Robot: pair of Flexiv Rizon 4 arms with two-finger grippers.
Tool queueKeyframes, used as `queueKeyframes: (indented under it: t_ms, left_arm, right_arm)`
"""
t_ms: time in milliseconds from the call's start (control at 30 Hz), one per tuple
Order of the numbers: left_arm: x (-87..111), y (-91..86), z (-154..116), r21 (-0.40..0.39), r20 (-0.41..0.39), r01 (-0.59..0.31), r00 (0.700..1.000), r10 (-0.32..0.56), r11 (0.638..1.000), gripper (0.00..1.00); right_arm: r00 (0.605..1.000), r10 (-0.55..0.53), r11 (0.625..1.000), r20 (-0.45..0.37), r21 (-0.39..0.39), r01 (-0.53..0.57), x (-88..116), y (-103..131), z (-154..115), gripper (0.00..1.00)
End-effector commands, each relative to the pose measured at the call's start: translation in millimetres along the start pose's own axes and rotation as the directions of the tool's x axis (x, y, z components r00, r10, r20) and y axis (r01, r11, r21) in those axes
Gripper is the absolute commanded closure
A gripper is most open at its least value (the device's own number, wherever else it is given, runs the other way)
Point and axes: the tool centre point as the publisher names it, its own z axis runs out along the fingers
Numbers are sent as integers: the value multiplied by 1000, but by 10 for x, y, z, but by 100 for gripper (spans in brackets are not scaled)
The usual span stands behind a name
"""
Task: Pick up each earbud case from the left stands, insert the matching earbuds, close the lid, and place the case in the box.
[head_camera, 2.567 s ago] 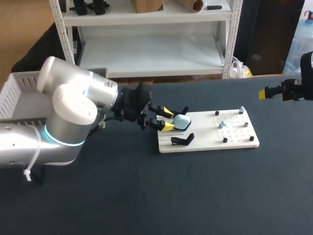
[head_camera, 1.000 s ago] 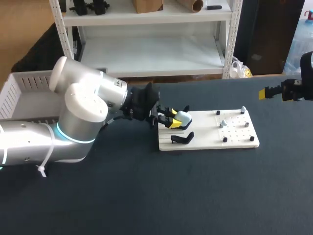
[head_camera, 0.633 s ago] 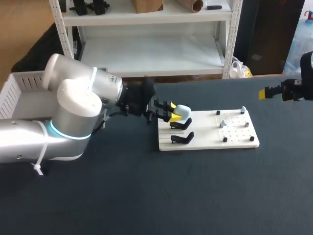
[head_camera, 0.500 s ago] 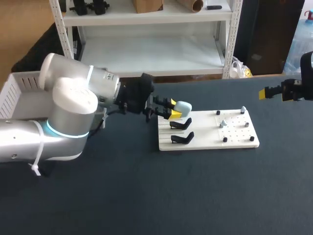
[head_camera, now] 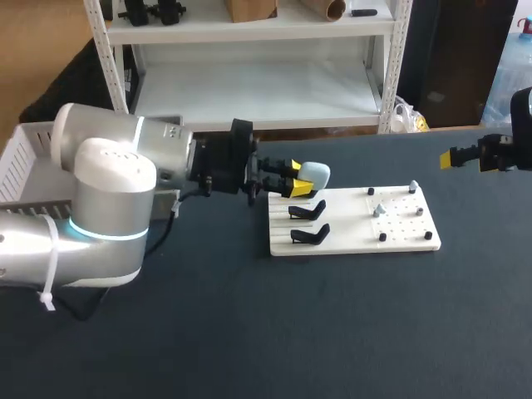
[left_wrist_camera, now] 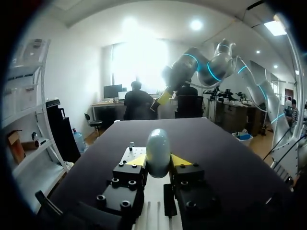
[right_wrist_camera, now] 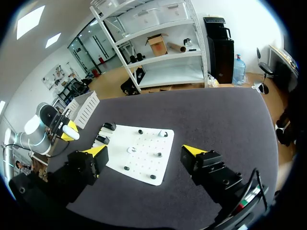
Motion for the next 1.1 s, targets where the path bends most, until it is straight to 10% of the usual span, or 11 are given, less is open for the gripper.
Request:
queueKeyframes:
  t_ms: [33, 1100]
  left_arm:
    - [3, -29, 0, -25, 5, -2, 1000, 2, 1000, 100]
    - [-173, -241, 297, -30, 141, -49, 989, 53, 998, 100]
  right_arm:
    - [1000, -1, 1000, -1, -3, 1, -2, -8, 6, 0]
    - [1000, -15, 1000, -16, -22, 14, 133, 42, -96, 0]
